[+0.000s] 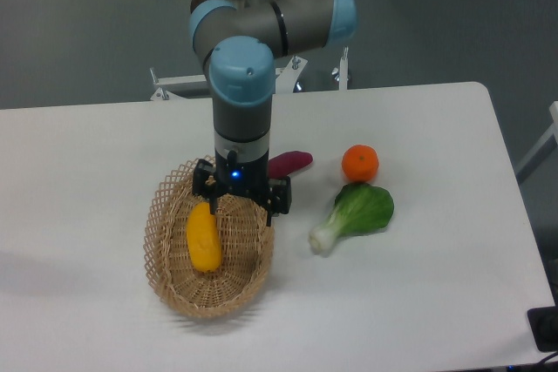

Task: Pick up the mango from the basket
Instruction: 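Lower the gripper onto the yellow mango in the basket, then close the gripper fingers around the yellow mango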

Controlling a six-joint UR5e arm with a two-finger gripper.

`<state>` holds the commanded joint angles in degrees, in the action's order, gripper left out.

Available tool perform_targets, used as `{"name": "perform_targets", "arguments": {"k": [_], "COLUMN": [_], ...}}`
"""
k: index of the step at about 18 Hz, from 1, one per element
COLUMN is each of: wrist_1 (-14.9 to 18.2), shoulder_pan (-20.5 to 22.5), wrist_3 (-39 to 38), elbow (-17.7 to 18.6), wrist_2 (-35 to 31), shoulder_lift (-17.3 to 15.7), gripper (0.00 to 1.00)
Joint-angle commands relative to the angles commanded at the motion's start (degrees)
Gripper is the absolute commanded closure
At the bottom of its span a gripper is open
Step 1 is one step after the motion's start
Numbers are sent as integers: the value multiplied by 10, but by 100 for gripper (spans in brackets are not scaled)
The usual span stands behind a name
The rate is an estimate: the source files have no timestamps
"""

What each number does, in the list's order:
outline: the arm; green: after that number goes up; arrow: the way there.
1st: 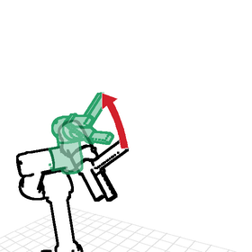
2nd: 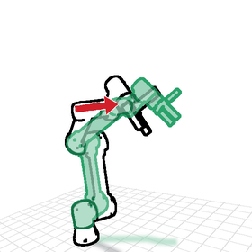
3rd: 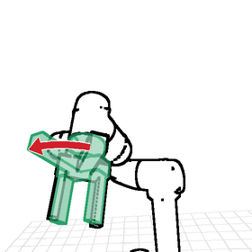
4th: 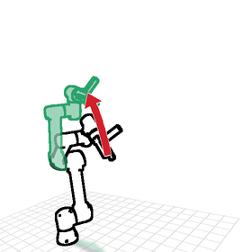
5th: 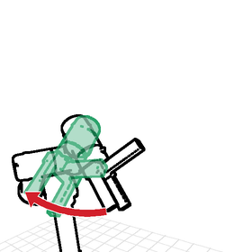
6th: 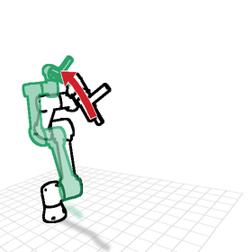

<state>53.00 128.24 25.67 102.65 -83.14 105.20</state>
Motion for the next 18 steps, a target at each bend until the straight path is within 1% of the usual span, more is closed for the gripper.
{"name": "perform_targets", "arguments": {"k": [1, 4, 9, 11, 14, 18], "wrist_1": [-6, -39, -43, -55, -59, -64], "shoulder_pan": [-7, -25, -42, -42, -43, -50], "wrist_3": [-12, -22, -33, -40, -40, -50], "elbow": [0, 0, 3, 3, 1, 1], "wrist_2": [1, -2, -12, -13, -14, -33], "shoulder_lift": [10, 35, 63, 74, 83, 95], "gripper": [0, 0, 0, 0, 0, 0]}}
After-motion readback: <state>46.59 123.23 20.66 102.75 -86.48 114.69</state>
